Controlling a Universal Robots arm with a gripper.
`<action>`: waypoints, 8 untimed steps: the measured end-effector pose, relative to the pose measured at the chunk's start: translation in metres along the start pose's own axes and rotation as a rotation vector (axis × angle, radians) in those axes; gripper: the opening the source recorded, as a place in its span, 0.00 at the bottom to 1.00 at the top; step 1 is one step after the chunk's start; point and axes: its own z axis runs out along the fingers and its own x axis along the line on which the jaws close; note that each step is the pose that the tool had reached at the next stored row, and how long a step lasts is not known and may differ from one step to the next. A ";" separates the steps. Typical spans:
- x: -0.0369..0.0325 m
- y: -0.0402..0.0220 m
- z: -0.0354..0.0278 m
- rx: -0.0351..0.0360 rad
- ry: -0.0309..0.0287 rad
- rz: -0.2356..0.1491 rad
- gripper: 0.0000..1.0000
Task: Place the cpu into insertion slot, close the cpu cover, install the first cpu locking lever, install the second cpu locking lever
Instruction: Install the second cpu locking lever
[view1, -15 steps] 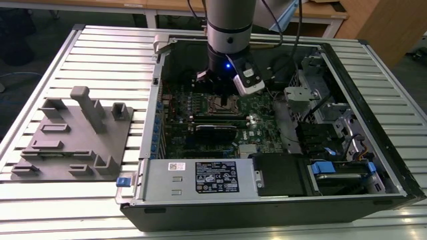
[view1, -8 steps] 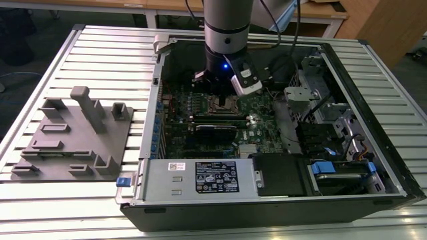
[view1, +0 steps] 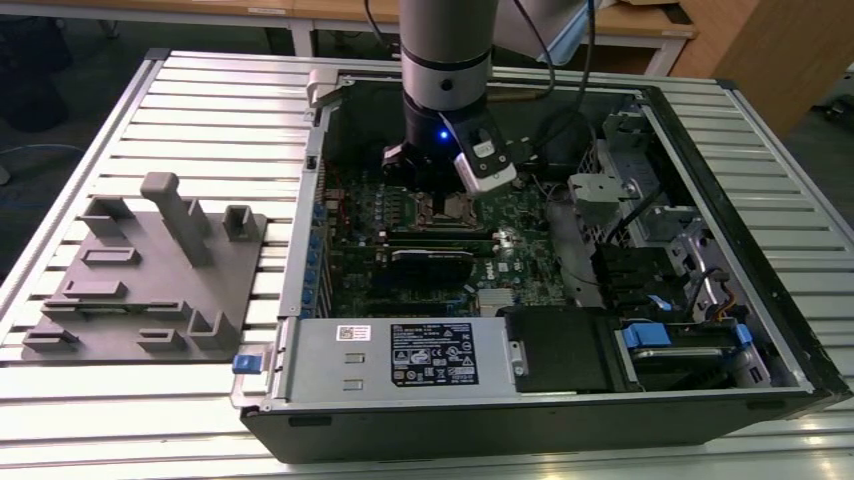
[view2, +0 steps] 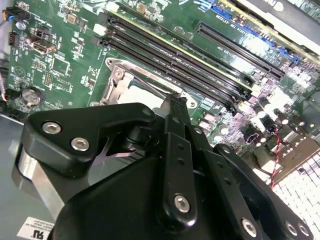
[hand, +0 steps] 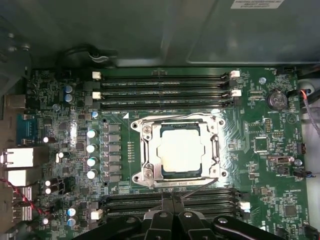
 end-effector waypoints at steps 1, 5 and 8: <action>0.0000 0.0000 0.0003 0.0001 0.0000 0.000 0.11; 0.0001 0.0000 0.0004 0.0002 0.0001 0.000 0.11; 0.0004 -0.0002 0.0023 -0.0002 -0.0001 0.000 0.11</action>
